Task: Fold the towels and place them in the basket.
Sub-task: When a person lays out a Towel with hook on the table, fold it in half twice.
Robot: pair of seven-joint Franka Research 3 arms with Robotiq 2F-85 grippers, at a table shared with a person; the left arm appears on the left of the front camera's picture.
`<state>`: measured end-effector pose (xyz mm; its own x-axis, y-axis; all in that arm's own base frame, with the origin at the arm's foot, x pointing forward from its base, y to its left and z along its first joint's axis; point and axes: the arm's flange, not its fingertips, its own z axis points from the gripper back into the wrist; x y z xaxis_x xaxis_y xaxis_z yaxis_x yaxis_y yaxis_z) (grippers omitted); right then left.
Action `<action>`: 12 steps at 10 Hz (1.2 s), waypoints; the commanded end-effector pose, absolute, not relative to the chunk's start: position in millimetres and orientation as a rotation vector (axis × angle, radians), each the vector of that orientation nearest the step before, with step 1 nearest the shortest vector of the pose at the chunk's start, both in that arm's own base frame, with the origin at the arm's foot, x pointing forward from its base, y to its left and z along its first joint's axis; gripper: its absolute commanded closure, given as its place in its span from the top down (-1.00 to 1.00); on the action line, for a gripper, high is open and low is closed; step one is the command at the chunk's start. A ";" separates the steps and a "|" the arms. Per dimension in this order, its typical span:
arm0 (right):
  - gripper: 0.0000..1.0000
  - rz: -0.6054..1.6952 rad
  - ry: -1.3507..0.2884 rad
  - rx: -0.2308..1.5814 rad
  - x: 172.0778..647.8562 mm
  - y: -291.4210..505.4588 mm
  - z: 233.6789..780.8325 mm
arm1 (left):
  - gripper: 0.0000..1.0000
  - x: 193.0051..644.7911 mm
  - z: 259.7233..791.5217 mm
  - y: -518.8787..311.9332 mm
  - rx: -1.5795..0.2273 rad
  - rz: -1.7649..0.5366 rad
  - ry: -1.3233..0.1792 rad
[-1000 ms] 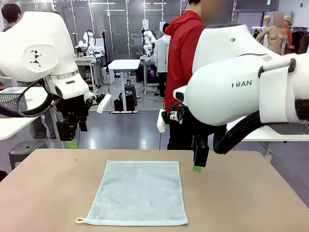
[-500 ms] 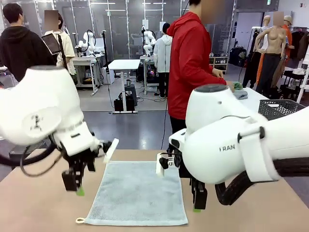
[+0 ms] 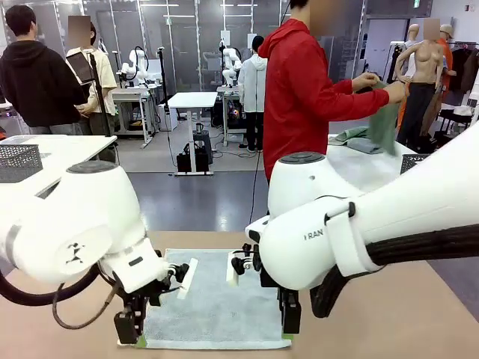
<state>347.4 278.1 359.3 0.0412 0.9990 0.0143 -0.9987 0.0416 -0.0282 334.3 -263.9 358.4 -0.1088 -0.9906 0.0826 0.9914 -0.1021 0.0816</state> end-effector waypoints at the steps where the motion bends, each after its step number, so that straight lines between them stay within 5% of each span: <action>1: 1.00 1.560 -0.048 0.043 348.1 286.2 347.3 | 1.00 345.2 351.1 -271.5 0.054 -1.661 -0.165; 12: 1.00 1.556 -0.047 0.028 356.1 289.4 326.0 | 1.00 351.1 337.5 -263.1 0.002 -1.616 -0.126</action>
<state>349.2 288.4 332.3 0.0213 0.9987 0.0465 -0.9998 0.0212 0.0021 350.7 -261.7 343.8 -0.0945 -0.9923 0.0800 0.9887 -0.0842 0.1241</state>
